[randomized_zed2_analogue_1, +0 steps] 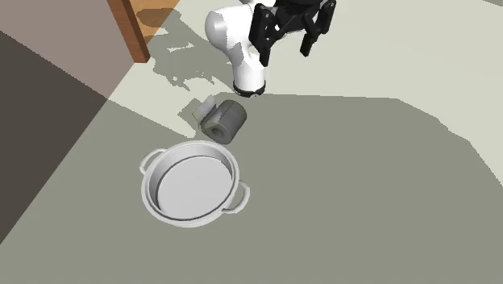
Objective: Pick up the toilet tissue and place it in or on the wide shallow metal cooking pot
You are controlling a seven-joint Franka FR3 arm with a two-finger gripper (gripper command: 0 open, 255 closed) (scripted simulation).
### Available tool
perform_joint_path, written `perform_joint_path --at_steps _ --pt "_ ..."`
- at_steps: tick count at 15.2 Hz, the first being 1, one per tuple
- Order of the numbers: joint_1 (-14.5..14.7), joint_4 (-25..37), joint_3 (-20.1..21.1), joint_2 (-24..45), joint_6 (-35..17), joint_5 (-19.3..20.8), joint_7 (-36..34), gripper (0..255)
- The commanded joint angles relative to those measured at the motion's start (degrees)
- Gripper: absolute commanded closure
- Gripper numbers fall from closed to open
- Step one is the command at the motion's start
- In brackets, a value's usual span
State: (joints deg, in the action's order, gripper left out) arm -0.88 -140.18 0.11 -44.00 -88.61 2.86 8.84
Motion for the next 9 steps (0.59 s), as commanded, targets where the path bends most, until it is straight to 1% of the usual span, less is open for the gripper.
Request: perform_joint_path --at_steps 1,5,9 --pt "0.0 0.0 0.0 0.0 0.0 0.0 0.0 0" --pt "-4.58 -5.54 -5.34 -3.46 -2.09 0.26 -1.25 0" --pt "-9.84 -10.99 -10.82 -6.8 -4.0 1.1 -2.34 0"
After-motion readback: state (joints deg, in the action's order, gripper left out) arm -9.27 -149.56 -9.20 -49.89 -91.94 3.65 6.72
